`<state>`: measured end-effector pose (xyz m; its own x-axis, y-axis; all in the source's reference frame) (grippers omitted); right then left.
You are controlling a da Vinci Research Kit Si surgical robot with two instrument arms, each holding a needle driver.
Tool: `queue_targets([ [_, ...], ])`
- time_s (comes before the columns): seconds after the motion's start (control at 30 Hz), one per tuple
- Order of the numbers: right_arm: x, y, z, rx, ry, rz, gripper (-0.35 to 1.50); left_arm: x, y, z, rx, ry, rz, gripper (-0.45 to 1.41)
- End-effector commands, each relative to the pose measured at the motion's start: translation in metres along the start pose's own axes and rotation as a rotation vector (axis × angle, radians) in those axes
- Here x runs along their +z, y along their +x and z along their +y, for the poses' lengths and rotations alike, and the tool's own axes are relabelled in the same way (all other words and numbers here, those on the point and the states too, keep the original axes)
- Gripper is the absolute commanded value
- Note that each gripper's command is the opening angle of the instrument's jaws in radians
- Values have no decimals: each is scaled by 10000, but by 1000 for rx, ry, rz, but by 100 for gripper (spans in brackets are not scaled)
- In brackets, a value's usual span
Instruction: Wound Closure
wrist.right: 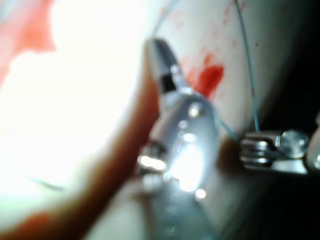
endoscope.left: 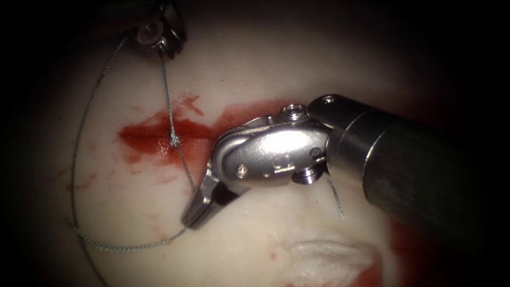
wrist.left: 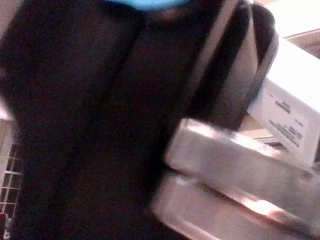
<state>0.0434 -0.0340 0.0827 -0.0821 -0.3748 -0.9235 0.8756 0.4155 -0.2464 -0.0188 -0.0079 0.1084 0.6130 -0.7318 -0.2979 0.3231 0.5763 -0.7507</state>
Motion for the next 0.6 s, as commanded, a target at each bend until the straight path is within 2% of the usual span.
queue_targets([
  [0.03, -2, 1, 10, 1, -14, 12, -35, -5, -16, 9, -10, -13, -12, -45],
  [0.23, -1, 10, 6, 7, -32, 21, -35, -7, -22, 7, -14, 1, -5, -45],
  [0.6, 2, 5, 3, 28, -55, 16, -35, -6, -20, 7, -47, 124, 75, -45],
])
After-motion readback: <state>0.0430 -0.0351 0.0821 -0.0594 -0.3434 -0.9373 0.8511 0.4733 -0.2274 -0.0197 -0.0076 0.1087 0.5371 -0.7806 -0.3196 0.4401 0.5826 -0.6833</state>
